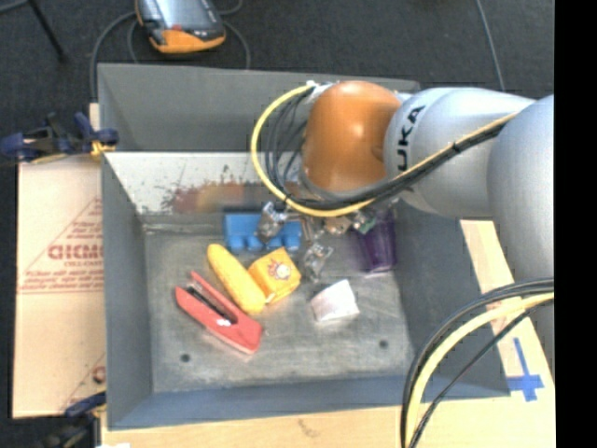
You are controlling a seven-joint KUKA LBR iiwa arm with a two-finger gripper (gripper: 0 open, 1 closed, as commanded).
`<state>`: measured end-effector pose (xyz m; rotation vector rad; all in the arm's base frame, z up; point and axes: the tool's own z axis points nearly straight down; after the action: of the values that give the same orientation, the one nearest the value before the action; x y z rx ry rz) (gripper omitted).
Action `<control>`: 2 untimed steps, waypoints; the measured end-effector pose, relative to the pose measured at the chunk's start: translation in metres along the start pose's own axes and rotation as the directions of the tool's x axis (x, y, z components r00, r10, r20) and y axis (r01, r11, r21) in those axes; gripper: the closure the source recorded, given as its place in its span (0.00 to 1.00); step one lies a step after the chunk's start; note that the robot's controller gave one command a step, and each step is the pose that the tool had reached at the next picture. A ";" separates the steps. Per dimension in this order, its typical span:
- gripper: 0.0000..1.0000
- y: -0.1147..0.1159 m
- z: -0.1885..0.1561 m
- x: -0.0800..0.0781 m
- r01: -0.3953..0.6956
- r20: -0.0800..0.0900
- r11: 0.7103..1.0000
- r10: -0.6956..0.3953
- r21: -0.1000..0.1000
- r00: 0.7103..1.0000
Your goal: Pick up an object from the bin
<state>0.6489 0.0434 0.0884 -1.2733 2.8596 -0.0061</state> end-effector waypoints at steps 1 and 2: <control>0.00 0.000 0.000 0.000 -0.001 0.000 1.000 0.001 0.000 1.000; 1.00 0.050 0.008 -0.019 0.240 0.004 0.971 -0.240 0.011 0.971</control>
Offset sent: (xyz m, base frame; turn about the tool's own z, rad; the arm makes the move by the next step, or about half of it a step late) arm -0.0331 0.0513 -0.0184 -0.2498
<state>0.6243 0.0914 0.0802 -1.6057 2.6768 -0.0194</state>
